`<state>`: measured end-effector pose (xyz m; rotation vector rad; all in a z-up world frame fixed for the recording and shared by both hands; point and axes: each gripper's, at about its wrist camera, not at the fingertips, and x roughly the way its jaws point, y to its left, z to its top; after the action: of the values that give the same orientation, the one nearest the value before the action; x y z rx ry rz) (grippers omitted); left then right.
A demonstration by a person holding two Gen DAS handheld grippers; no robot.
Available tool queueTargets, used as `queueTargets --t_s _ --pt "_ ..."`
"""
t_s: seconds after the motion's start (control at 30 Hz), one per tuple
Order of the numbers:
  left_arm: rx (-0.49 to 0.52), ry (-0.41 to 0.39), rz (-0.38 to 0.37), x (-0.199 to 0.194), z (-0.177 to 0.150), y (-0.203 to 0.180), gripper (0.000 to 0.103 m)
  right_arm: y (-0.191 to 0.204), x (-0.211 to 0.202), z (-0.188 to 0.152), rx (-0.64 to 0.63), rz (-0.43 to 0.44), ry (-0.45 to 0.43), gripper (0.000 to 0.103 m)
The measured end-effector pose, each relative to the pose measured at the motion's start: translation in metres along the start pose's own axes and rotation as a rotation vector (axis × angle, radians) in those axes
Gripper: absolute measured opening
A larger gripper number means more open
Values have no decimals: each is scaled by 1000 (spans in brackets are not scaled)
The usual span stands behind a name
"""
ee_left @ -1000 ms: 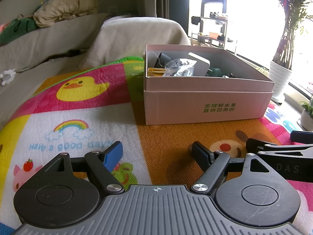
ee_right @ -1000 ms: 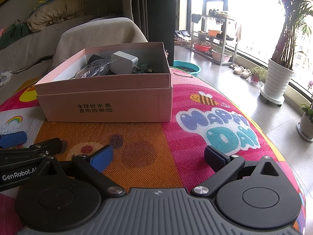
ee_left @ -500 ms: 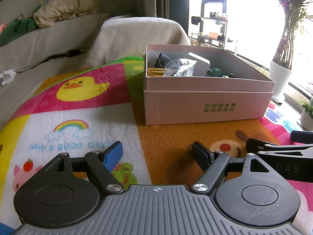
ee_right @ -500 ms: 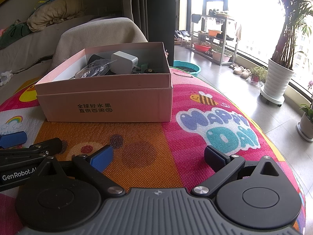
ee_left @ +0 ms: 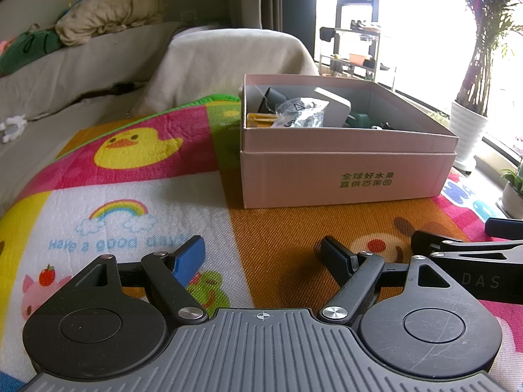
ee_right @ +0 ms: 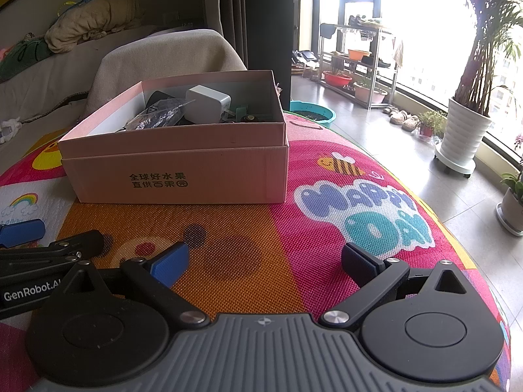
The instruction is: Organize rigid objects
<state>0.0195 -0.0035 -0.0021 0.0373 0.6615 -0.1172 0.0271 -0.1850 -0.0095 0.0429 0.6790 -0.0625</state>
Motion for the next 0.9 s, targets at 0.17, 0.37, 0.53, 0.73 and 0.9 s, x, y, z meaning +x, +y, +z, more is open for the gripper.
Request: queueTargets --t_s 0.17,0.37,0.53,0.73,0.9 --pt "-2 0 -1 1 0 0 83 0 0 0 0 0 0 100" --pt "-4 1 -3 1 0 1 83 0 0 0 0 0 0 100" --pt "-3 0 -3 1 0 1 83 0 0 0 0 0 0 100" --pt "-8 1 -6 1 0 2 83 0 0 0 0 0 0 100" --pt "-1 2 -2 0 0 2 83 0 0 0 0 0 0 100"
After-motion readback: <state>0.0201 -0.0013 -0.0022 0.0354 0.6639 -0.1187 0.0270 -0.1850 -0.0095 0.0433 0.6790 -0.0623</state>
